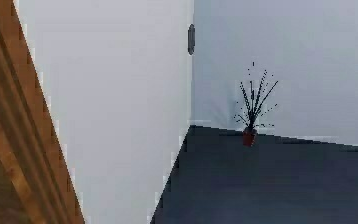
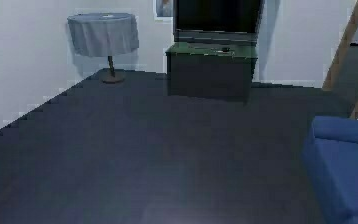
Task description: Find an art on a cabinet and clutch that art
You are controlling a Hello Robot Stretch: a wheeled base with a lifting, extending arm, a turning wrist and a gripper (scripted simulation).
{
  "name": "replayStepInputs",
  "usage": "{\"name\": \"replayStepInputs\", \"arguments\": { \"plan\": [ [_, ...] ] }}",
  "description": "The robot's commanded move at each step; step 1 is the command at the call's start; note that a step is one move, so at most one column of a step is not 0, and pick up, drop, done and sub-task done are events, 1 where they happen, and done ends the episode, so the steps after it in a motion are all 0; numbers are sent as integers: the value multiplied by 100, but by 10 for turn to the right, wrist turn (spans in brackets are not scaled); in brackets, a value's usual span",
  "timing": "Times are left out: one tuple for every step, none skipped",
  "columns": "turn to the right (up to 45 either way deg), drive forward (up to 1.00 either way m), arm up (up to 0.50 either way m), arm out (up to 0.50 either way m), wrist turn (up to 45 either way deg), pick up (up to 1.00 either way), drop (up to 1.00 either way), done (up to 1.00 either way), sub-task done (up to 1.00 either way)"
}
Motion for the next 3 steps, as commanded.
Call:
{"name": "replayStepInputs", "arguments": {
  "plan": [
    [450, 0, 0, 0, 0, 0, 0, 0, 0],
    [450, 0, 0, 0, 0, 0, 0, 0, 0],
    [150, 0, 0, 0, 0, 0, 0, 0, 0]
  ]
}}
